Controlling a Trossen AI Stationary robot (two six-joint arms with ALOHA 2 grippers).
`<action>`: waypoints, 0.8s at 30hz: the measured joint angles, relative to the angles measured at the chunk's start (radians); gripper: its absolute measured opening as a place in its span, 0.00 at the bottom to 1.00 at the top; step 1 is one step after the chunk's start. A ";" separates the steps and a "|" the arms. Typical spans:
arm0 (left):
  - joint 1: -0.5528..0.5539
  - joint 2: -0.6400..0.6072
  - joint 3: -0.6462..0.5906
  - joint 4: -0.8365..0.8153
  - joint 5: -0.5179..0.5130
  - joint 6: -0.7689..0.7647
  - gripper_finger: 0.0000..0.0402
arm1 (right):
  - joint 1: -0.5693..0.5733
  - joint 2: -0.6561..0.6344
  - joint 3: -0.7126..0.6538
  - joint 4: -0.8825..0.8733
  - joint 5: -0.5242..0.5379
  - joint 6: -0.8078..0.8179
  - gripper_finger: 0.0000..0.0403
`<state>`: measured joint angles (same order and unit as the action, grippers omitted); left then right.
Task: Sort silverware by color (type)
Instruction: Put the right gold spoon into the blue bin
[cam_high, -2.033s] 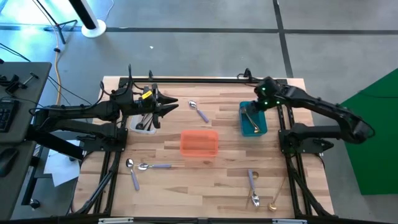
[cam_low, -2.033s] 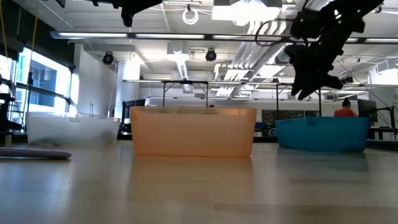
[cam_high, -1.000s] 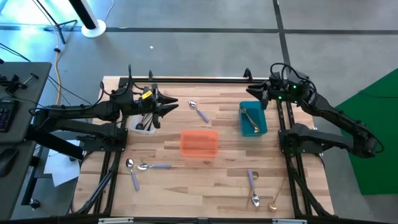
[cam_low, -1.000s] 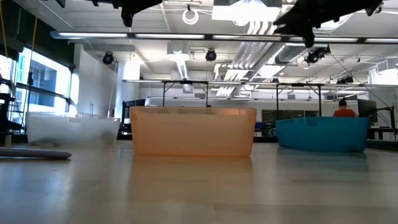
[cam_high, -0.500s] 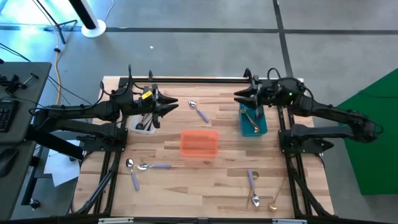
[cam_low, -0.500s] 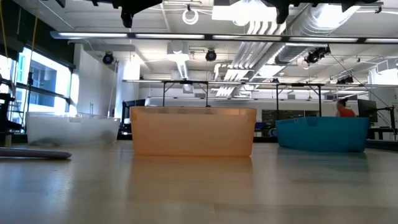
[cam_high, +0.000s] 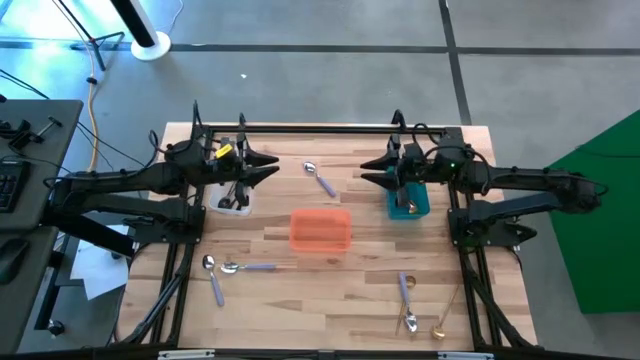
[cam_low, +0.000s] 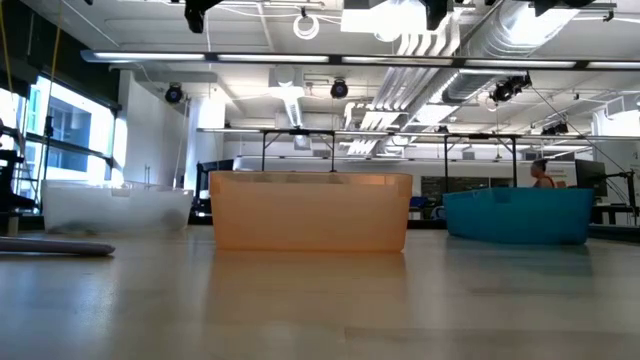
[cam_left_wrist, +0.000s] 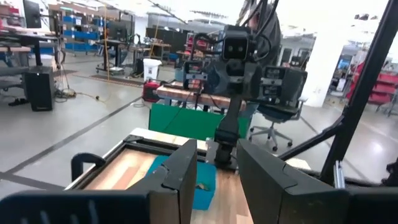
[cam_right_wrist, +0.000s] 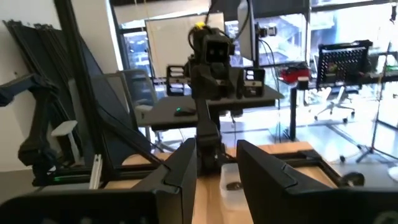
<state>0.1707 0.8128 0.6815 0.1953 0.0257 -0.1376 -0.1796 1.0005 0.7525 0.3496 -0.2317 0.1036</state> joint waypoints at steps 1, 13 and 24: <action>0.000 -0.001 0.000 -0.003 0.000 0.008 0.26 | 0.003 0.004 0.000 0.009 0.000 0.000 0.25; -0.001 -0.003 0.000 -0.016 -0.005 0.010 0.26 | 0.006 0.007 0.000 0.007 0.001 0.000 0.25; -0.001 -0.003 0.000 -0.015 -0.007 0.011 0.26 | 0.006 0.007 0.000 0.007 0.003 0.000 0.25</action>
<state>0.1699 0.8093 0.6815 0.1799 0.0185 -0.1270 -0.1738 1.0073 0.7525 0.3565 -0.2291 0.1036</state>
